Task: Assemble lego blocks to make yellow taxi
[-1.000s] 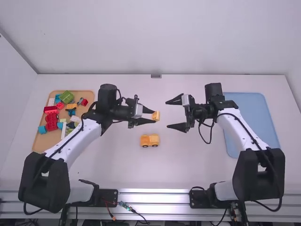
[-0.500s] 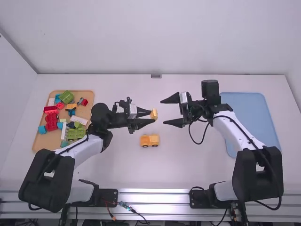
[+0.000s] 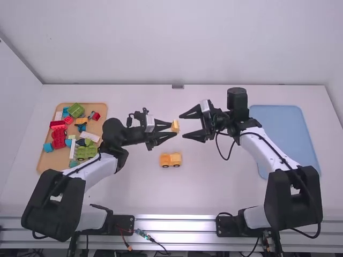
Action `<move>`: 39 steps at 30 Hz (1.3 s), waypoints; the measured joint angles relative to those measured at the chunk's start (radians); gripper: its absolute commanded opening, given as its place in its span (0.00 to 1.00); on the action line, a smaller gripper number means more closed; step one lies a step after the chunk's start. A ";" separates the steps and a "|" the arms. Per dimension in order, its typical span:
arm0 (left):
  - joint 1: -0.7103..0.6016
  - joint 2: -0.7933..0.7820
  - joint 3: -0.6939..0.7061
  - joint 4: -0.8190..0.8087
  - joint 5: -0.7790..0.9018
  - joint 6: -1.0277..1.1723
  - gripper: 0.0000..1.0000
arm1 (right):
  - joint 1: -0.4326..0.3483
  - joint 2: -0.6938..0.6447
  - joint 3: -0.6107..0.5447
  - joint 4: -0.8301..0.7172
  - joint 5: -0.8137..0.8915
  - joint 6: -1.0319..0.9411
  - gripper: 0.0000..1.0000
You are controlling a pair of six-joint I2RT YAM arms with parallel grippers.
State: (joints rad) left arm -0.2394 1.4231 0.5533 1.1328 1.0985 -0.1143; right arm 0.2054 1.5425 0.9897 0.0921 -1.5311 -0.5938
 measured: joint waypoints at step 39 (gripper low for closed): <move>-0.066 0.001 0.000 0.023 -0.079 0.000 0.99 | 0.013 0.000 0.000 0.006 0.013 0.048 0.27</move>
State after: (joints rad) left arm -0.3054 1.4242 0.5533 1.1561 1.0199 -0.1146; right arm 0.2188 1.5425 0.9897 0.0986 -1.5181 -0.5457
